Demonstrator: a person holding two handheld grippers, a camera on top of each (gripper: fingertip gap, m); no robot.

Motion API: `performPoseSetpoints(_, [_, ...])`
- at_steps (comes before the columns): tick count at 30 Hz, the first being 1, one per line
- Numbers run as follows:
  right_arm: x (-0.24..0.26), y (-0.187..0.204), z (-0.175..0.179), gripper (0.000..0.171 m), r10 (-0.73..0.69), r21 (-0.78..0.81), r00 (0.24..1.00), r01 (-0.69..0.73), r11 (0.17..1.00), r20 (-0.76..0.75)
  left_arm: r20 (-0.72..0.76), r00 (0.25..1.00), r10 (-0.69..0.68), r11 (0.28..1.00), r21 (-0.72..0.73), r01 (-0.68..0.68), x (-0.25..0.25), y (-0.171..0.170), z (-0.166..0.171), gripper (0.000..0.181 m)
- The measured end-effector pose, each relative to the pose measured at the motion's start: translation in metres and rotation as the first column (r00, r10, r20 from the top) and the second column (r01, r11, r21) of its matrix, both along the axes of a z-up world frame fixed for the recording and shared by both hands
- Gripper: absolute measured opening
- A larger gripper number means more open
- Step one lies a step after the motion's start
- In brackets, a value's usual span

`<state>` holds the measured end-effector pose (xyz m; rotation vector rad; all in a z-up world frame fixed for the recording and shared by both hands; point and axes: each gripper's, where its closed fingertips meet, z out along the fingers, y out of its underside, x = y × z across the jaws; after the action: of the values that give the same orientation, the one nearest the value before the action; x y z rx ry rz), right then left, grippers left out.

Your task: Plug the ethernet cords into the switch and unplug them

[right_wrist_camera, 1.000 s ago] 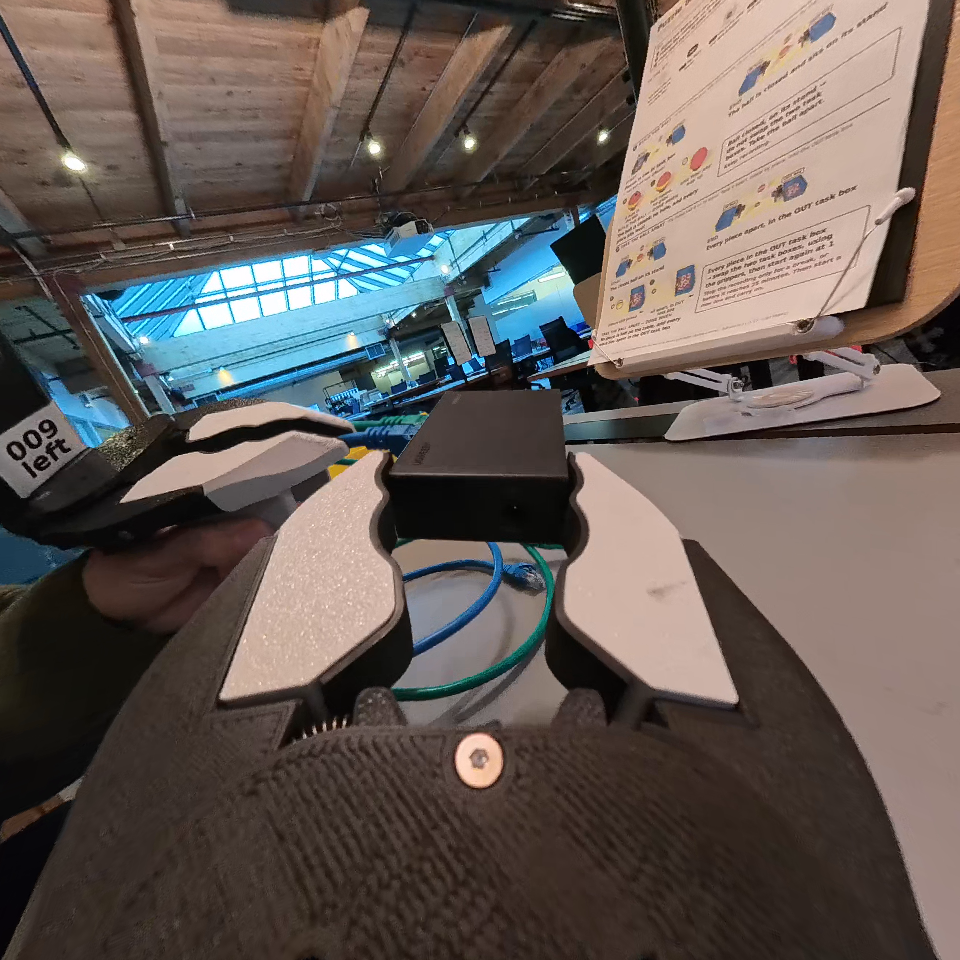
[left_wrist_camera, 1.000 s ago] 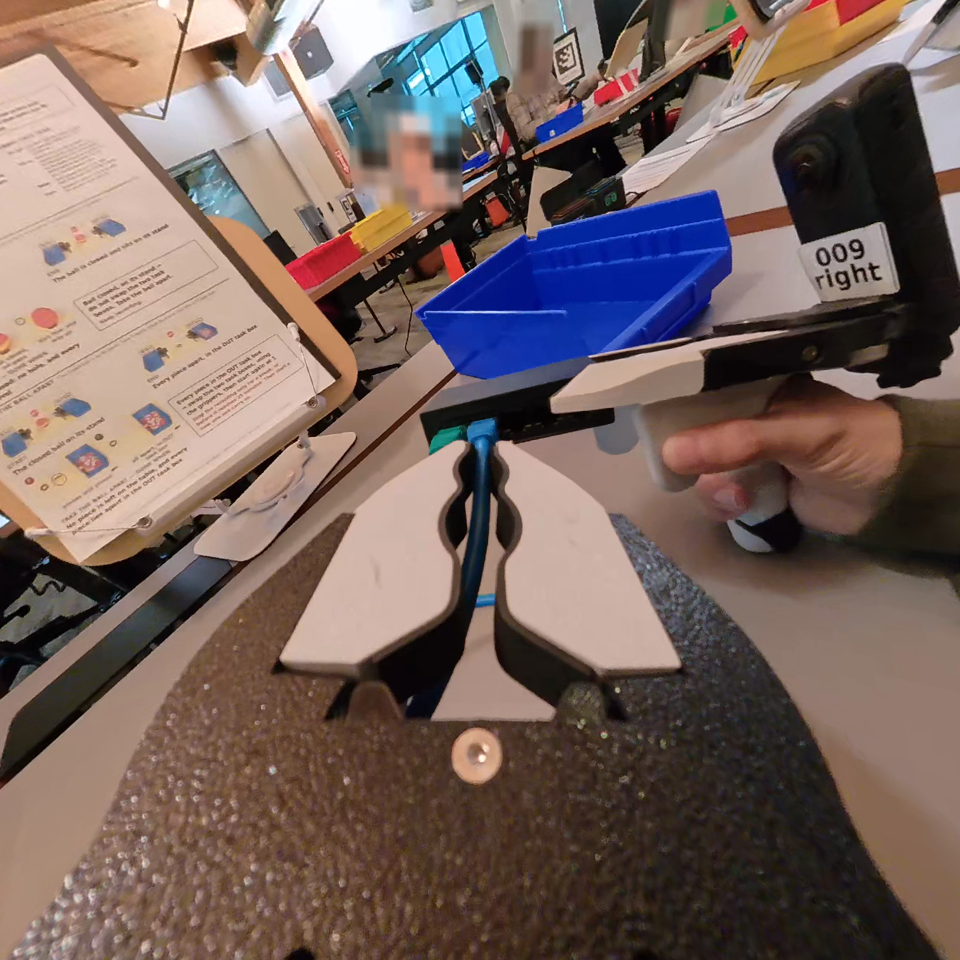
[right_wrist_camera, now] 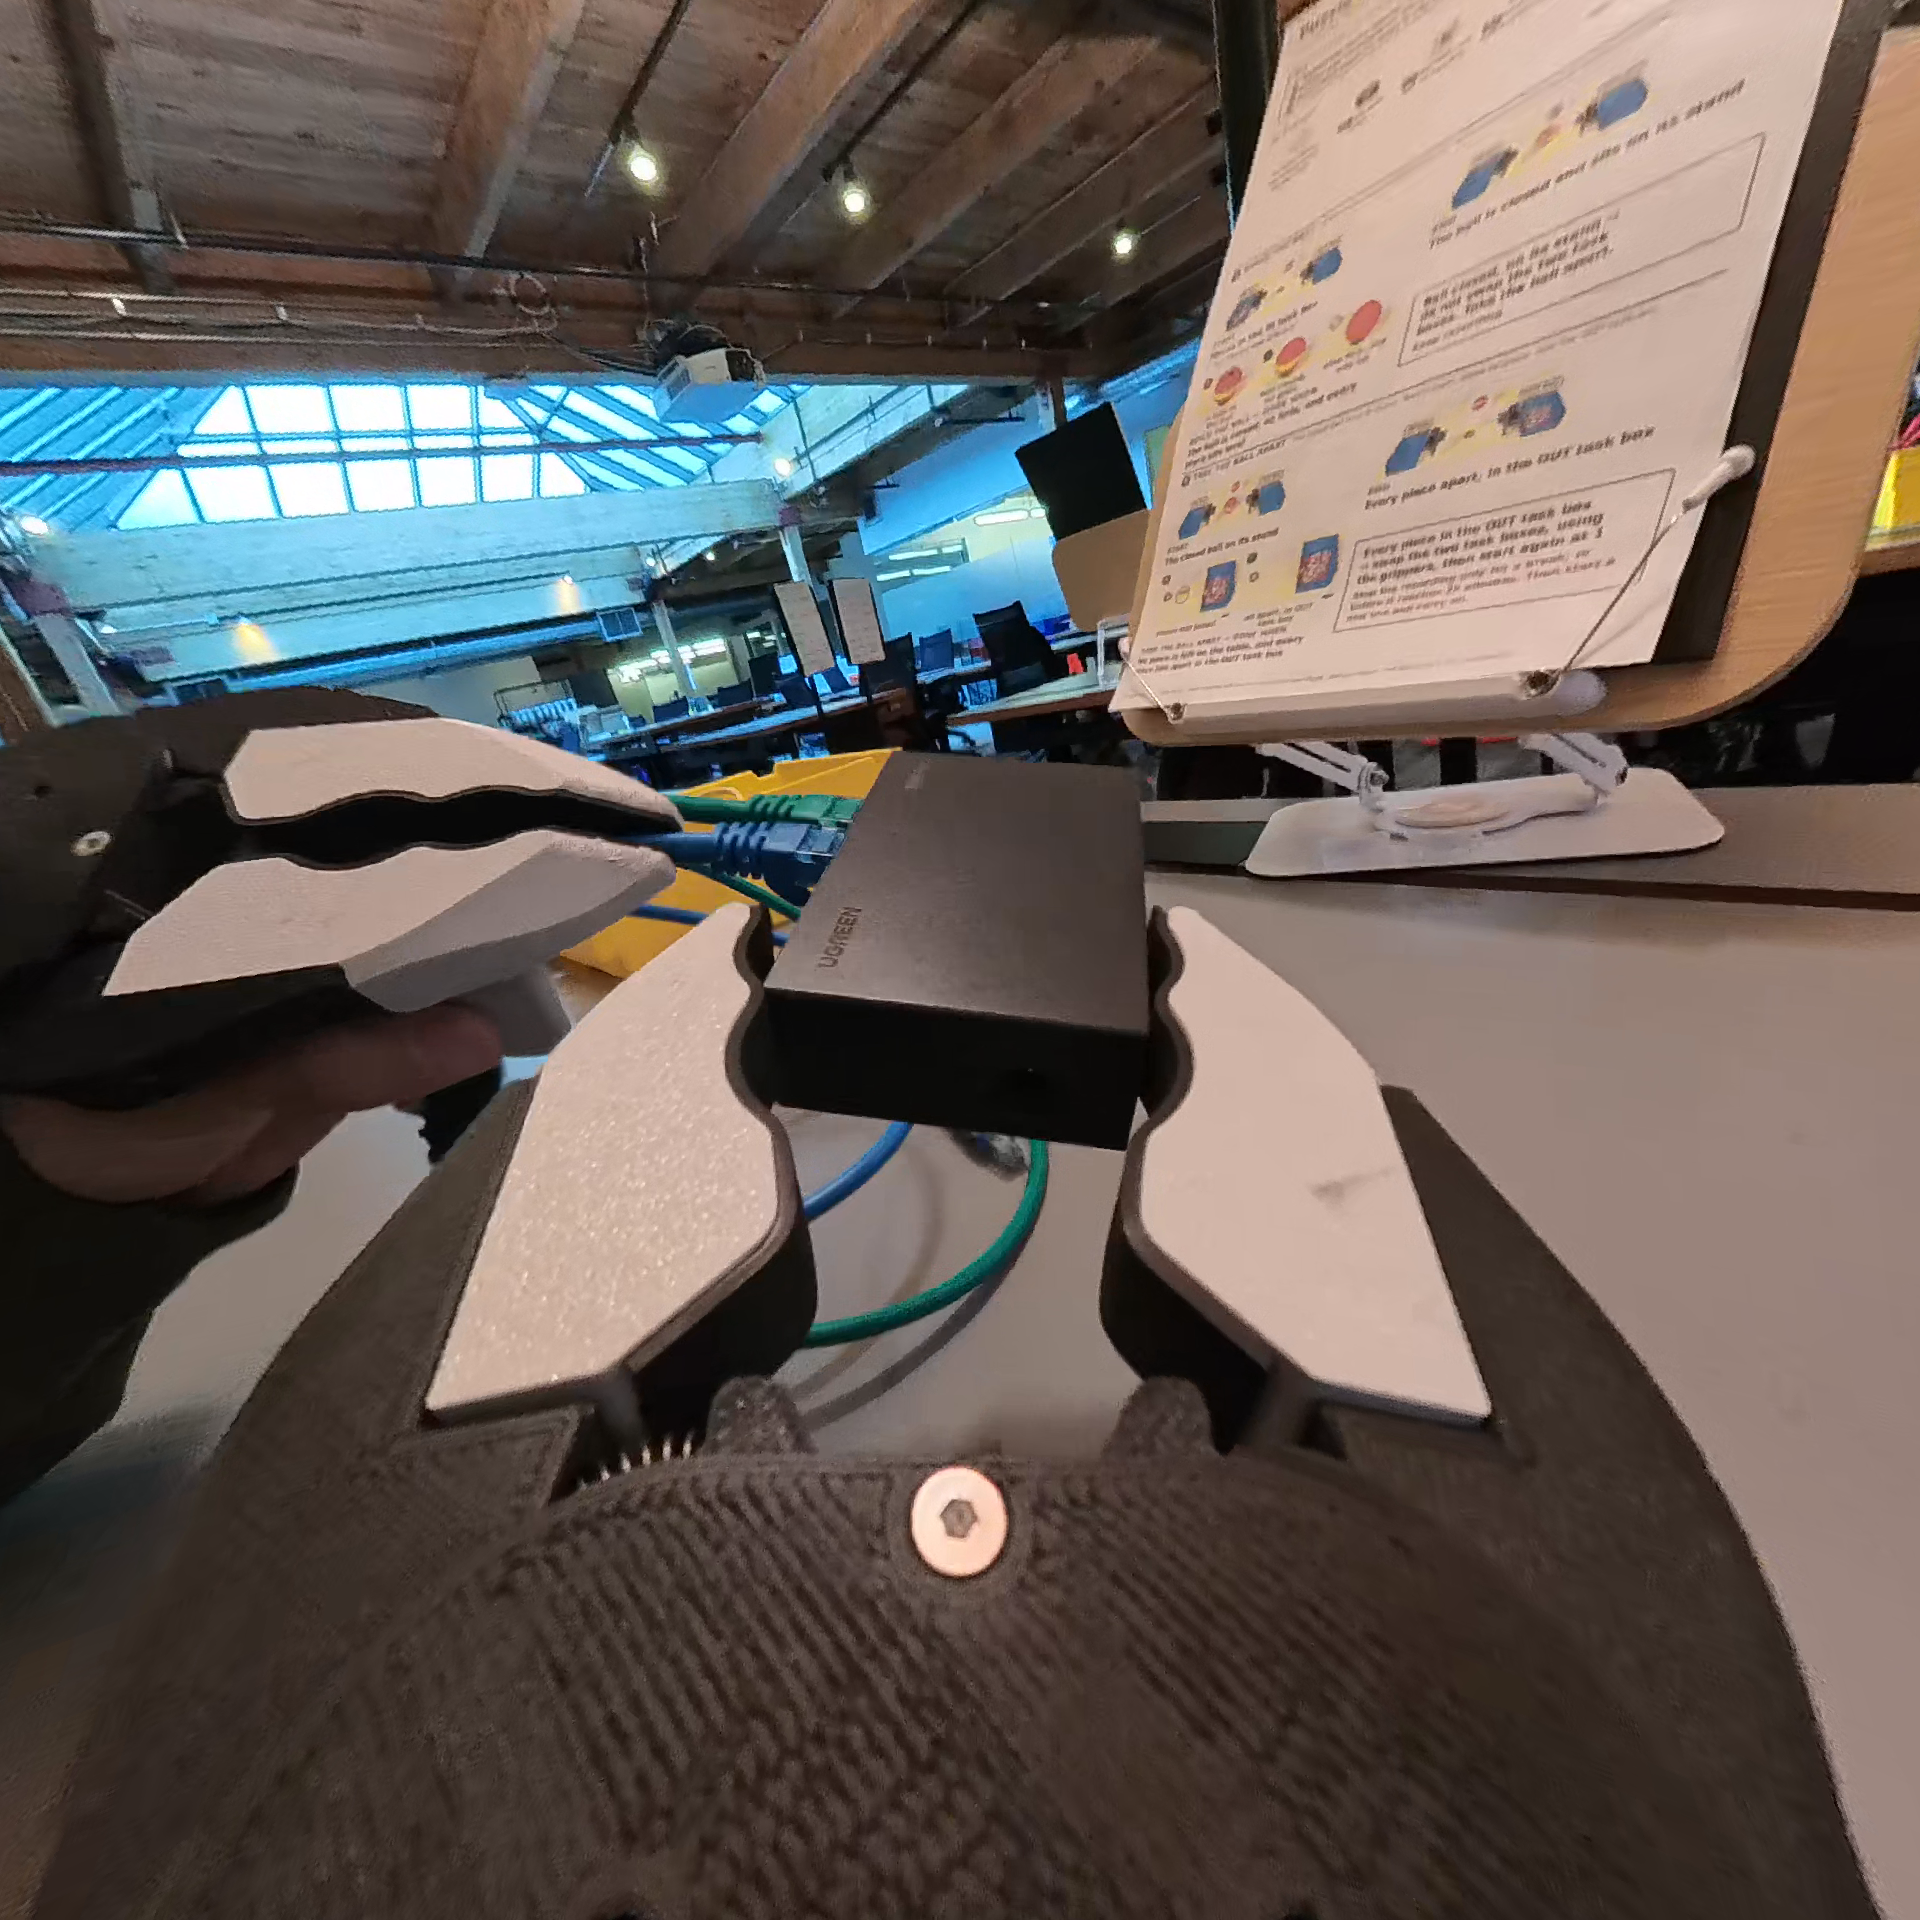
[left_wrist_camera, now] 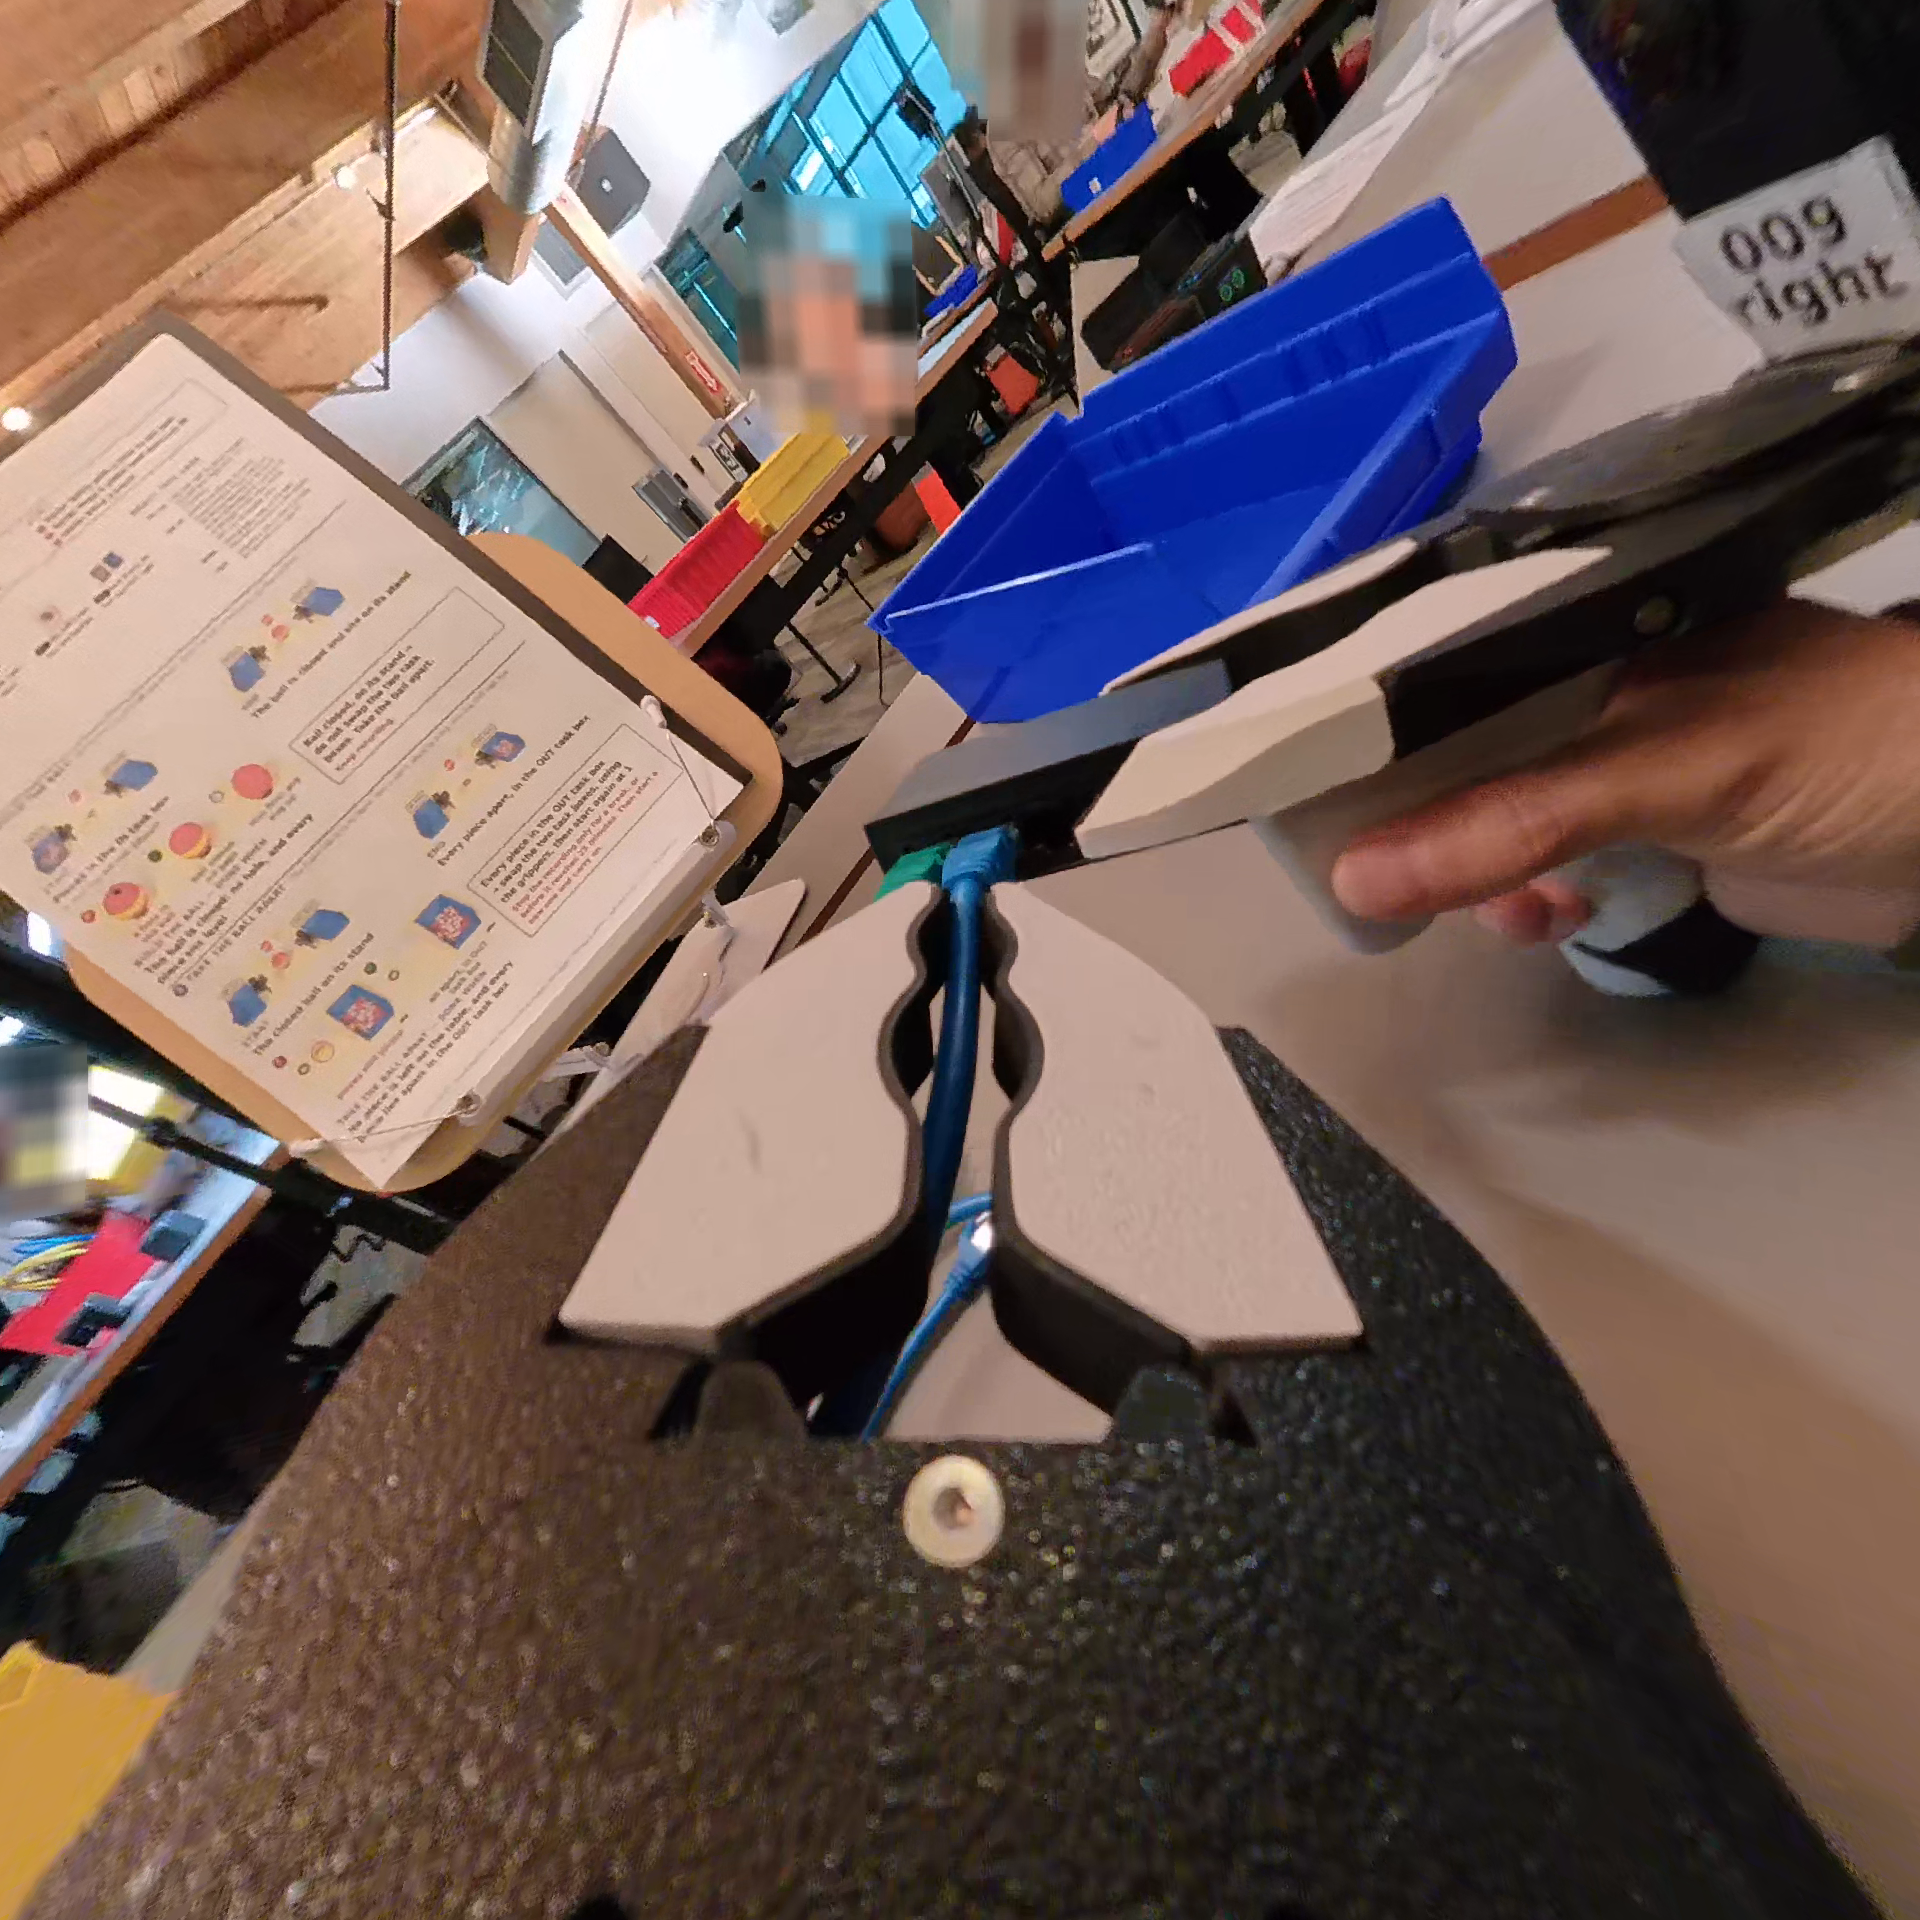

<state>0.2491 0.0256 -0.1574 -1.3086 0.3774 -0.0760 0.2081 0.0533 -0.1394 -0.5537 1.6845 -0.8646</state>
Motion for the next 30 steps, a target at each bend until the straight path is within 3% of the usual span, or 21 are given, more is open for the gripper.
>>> performPoseSetpoints(9, [-0.005, -0.002, 0.002, 0.067, 0.041, 0.038, 0.999, -0.041, 0.998, -0.014, -0.032, 0.998, 0.055, 0.955, -0.291, -0.061, 0.001, -0.002, -0.009, 0.006])
performPoseSetpoints(14, [-0.002, -0.002, 0.002, 0.066, -0.007, 0.028, 1.0, 0.007, 1.0, 0.004, -0.071, 0.991, 0.11, 0.955, -0.268, -0.125, 0.002, 0.006, -0.013, 0.013])
performPoseSetpoints(18, [0.0, -0.007, 0.005, 0.066, 0.007, 0.075, 1.0, -0.006, 0.997, -0.022, -0.188, 0.979, 0.078, 0.941, -0.311, -0.135, -0.002, 0.004, -0.023, 0.009])
performPoseSetpoints(23, [-0.006, -0.004, 0.006, 0.066, 0.028, 0.065, 1.0, -0.029, 0.997, 0.013, -0.225, 0.974, 0.006, 0.866, -0.486, -0.118, -0.003, -0.001, -0.019, 0.006])
performPoseSetpoints(30, [-0.004, 0.0, 0.003, 0.066, 0.023, 0.035, 1.0, -0.023, 0.999, -0.001, -0.267, 0.964, -0.016, 0.806, -0.573, -0.145, 0.0, 0.002, -0.02, 0.005])
